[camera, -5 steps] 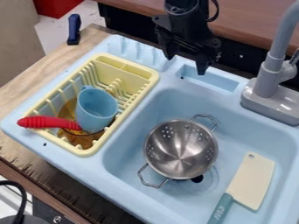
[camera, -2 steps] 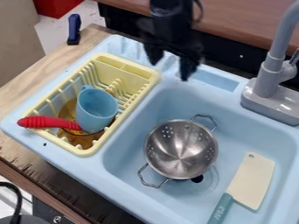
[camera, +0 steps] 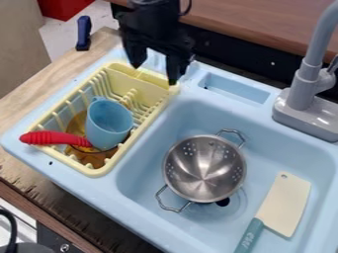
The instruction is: Move the blue cup into the silver pot
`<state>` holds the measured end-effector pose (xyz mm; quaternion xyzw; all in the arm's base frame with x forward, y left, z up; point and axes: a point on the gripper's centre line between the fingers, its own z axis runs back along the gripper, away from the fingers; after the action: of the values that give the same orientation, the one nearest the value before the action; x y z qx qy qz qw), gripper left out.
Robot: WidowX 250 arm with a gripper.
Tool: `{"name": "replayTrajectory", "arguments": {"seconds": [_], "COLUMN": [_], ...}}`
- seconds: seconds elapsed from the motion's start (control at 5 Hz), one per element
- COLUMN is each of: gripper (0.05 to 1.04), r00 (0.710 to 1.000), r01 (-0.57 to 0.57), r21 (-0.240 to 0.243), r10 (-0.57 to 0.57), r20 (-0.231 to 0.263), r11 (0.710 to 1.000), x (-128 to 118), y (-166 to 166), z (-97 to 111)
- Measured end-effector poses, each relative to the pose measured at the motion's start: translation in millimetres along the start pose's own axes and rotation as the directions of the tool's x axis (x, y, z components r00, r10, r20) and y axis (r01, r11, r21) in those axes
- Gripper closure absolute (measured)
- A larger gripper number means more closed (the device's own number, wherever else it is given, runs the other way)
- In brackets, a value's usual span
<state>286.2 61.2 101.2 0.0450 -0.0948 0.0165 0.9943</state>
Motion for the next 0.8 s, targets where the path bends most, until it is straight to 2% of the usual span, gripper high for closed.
{"name": "replayTrajectory", "arguments": {"seconds": [0.2,0.4,0.6,0.8], "gripper": [0.084,0.084,0.084,0.084], "r00": [0.992,0.983,0.969,0.954], "r01": [-0.126,-0.182,-0.247,-0.293], "r21": [0.049,0.08,0.09,0.108], "r10": [0.126,0.182,0.247,0.298], "r20": [0.01,0.003,0.008,-0.03], "r11": [0.991,0.98,0.965,0.95], "x": [-18.6,-37.5,-58.6,-67.1], "y": [25.4,41.6,47.5,49.1], "z": [6.3,9.1,10.0,5.4]}}
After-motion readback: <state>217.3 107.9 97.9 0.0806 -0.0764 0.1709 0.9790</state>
